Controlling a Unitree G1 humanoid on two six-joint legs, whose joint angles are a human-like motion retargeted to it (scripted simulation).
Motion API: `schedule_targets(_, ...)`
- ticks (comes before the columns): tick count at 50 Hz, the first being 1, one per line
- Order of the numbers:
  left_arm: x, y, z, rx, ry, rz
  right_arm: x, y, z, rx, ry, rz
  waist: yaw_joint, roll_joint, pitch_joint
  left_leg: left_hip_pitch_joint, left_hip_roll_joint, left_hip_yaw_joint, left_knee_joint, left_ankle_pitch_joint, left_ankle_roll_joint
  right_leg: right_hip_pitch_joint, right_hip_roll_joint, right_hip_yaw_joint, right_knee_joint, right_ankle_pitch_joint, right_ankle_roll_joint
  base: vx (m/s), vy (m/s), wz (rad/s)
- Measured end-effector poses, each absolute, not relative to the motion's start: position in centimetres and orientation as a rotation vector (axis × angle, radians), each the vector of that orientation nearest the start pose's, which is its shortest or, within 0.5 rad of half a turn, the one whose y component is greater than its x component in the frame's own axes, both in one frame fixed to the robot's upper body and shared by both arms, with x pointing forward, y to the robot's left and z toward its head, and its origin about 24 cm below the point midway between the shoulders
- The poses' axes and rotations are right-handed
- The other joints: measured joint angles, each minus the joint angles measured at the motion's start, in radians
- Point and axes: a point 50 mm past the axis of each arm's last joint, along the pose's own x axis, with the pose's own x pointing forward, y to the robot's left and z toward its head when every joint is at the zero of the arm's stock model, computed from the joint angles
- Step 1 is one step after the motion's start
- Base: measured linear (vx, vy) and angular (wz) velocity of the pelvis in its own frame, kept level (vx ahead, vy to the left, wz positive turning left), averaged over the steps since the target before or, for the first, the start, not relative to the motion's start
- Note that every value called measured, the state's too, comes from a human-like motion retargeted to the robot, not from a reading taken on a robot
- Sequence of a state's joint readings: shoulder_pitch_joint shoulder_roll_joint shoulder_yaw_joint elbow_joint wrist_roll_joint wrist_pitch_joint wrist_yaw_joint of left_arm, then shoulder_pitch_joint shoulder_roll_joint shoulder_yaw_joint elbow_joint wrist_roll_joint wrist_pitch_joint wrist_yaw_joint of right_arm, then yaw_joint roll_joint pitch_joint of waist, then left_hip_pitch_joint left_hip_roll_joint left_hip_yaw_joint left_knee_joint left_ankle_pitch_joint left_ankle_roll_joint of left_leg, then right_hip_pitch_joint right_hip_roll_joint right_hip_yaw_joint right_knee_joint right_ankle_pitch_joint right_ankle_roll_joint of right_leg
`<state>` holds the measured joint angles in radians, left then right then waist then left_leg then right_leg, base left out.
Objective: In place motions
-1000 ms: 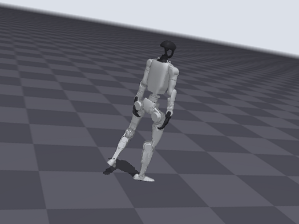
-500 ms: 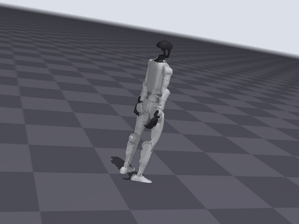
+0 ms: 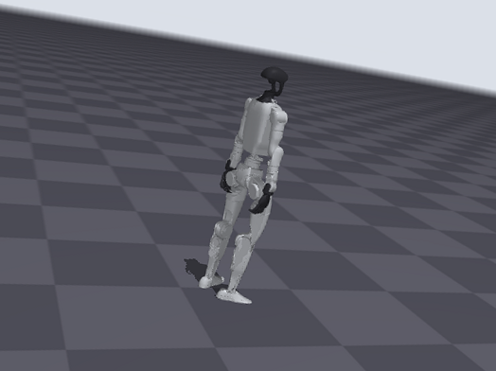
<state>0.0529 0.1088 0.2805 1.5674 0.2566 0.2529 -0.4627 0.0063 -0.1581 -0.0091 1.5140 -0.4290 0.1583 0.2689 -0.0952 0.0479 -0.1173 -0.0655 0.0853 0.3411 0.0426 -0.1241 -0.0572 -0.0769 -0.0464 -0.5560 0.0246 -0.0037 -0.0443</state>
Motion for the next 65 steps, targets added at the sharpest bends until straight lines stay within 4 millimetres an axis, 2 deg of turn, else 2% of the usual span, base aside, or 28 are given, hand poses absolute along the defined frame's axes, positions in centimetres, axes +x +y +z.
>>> schedule_targets(7, -2.4, 16.8, -17.4, -0.394, 1.784, -0.2, 1.0, -21.7, -17.4, -0.295, 1.724, 0.348, 0.036, 0.001, 0.044, -0.076, 0.004, -0.046, 0.037, 0.025, -0.018, 0.014, -0.001, -0.093, -0.022, -0.009, -0.019, -0.14, -0.04, 0.76)
schedule_targets(11, -1.7, 16.8, -17.5, -0.371, 1.756, -0.211, 1.3, -22.2, -17.3, -0.29, 1.726, 0.326, 0.06, -0.007, 0.086, -0.115, -0.008, -0.036, 0.059, 0.028, 0.007, 0.025, -0.017, -0.181, -0.038, -0.015, -0.02, -0.24, -0.01, 1.18)
schedule_targets(12, -1.7, 16.8, -17.5, -0.366, 1.753, -0.21, 1.2, -22.3, -17.3, -0.289, 1.731, 0.325, 0.07, -0.014, 0.092, -0.113, 0.001, 0.017, 0.059, 0.011, 0.007, 0.026, -0.023, -0.196, -0.041, -0.016, -0.019, -0.2, -0.02, 0.94)
schedule_targets(15, -2.3, 16.7, -17.6, -0.36, 1.761, -0.198, 0.7, -22.6, -17.2, -0.296, 1.755, 0.318, 0.082, -0.025, 0.081, -0.068, 0.084, 0.353, 0.069, -0.056, -0.051, 0.014, -0.042, -0.257, -0.048, -0.022, -0.012, -0.16, 0.01, 1.35)
schedule_targets(17, -3.1, 16.5, -17.5, -0.377, 1.78, -0.168, 0.3, -22.7, -17.2, -0.298, 1.771, 0.307, 0.058, -0.02, 0.066, -0.051, 0.114, 0.473, 0.077, -0.062, -0.077, 0.01, -0.05, -0.311, -0.05, -0.029, -0.006, -0.12, 0.01, 1.91)
schedule_targets(20, -4.1, 16.3, -17.4, -0.42, 1.812, -0.118, -0.5, -22.6, -17.1, -0.271, 1.79, 0.288, 0.02, -0.022, 0.053, -0.016, 0.133, 0.606, 0.093, -0.058, -0.075, 0.014, -0.062, -0.383, -0.055, -0.042, 0.0, -0.12, 0.04, 1.84)
schedule_targets(28, -5.4, 16.5, -17.1, -0.458, 1.843, -0.08, -2.6, -22.8, -16.9, -0.218, 1.87, 0.25, 0.055, -0.042, 0.011, 0.069, 0.106, 0.601, 0.151, -0.081, -0.051, 0.027, -0.101, -0.501, -0.046, -0.055, 0.026, -0.05, 0.13, 1.21)
schedule_targets(31, -5.8, 16.3, -17.1, -0.474, 1.845, -0.07, -2.3, -22.9, -16.9, -0.231, 1.863, 0.249, 0.055, -0.021, -0.006, 0.084, 0.077, 0.567, 0.129, -0.068, -0.043, 0.027, -0.086, -0.533, -0.046, -0.055, 0.037, -0.02, 0.22, 0.91)
schedule_targets(33, -6.0, 16.1, -17.0, -0.488, 1.854, -0.061, -1.8, -23.0, -16.9, -0.235, 1.843, 0.248, 0.06, 0.003, -0.013, 0.089, 0.054, 0.525, 0.087, -0.088, -0.069, 0.028, -0.059, -0.545, -0.048, -0.054, 0.04, -0.01, 0.23, 0.57)
schedule_targets(35, -6.2, 15.9, -16.9, -0.506, 1.865, -0.057, -1.1, -23.0, -17.0, -0.237, 1.817, 0.247, 0.062, 0.027, -0.016, 0.105, 0.041, 0.558, 0.025, -0.091, -0.08, 0.03, -0.031, -0.554, -0.051, -0.049, 0.041, 0.01, 0.19, 0.32)
schedule_targets(36, -6.3, 15.7, -16.9, -0.516, 1.869, -0.061, -0.7, -23.0, -17.0, -0.24, 1.802, 0.247, 0.066, 0.029, -0.011, 0.099, 0.029, 0.503, 0.011, -0.084, -0.078, 0.035, -0.028, -0.554, -0.051, -0.043, 0.04, -0.01, 0.23, 0.03)
schedule_targets(43, -4.7, 16.2, -17.2, -0.468, 1.828, -0.094, 3.0, -21.6, -17.4, -0.205, 1.652, 0.258, 0.098, 0.005, 0.029, 0.093, -0.009, 0.42, -0.01, -0.085, -0.057, 0.058, -0.047, -0.565, -0.04, -0.011, 0.04, -0.04, 0.17, 0.02)
schedule_targets(50, -2.7, 15.9, -17.5, -0.446, 1.776, -0.156, 3.4, -22.1, -17.3, -0.323, 1.622, 0.339, 0.12, 0.005, 0.038, 0.082, -0.02, 0.368, -0.008, -0.105, -0.031, 0.094, -0.077, -0.625, 0.02, 0.005, 0.059, -0.03, 0.24, 0.29)
schedule_targets(53, -1.7, 15.7, -17.5, -0.42, 1.758, -0.196, 3.1, -22.5, -17.3, -0.367, 1.63, 0.337, 0.108, 0.047, 0.036, 0.048, 0.027, 0.332, 0.011, -0.113, -0.029, 0.092, -0.104, -0.664, 0.126, 0.018, 0.032, -0.01, 0.2, 0.74)
schedule_targets(55, -1.1, 15.7, -17.6, -0.396, 1.751, -0.218, 2.5, -22.8, -17.3, -0.367, 1.645, 0.327, 0.098, 0.076, 0.041, 0.032, 0.063, 0.312, 0.029, -0.117, -0.029, 0.063, -0.128, -0.594, 0.23, 0.025, -0.019, 0.02, 0.1, 0.89)
schedule_targets(57, -0.6, 15.7, -17.5, -0.373, 1.752, -0.24, 1.7, -22.8, -17.3, -0.336, 1.674, 0.31, 0.088, 0.082, 0.057, 0.027, 0.065, 0.282, 0.034, -0.113, -0.022, 0.012, -0.166, -0.458, 0.337, 0.025, -0.029, 0.02, 0.16, 1.08)
schedule_targets(59, -0.3, 15.8, -17.5, -0.356, 1.758, -0.247, 0.9, -22.7, -17.3, -0.293, 1.708, 0.291, 0.064, 0.066, 0.079, 0.027, 0.042, 0.239, 0.03, -0.102, -0.011, -0.057, -0.172, -0.255, 0.404, 0.013, 0.002, -0.03, 0.09, 1.53)
schedule_targets(61, -0.2, 15.8, -17.5, -0.349, 1.762, -0.238, 0.0, -22.5, -17.3, -0.257, 1.741, 0.279, 0.029, 0.051, 0.093, 0.021, 0.02, 0.191, 0.028, -0.09, -0.001, -0.109, -0.136, -0.069, 0.409, -0.012, 0.046, -0.02, 0.02, 1.84)
schedule_targets(65, -0.6, 16.1, -17.5, -0.348, 1.778, -0.243, -1.9, -22.2, -17.2, -0.245, 1.803, 0.288, -0.03, 0.031, 0.099, -0.008, -0.004, 0.098, 0.043, -0.078, 0.006, -0.141, -0.064, 0.148, 0.313, -0.082, 0.114, 0.05, -0.02, 1.79)
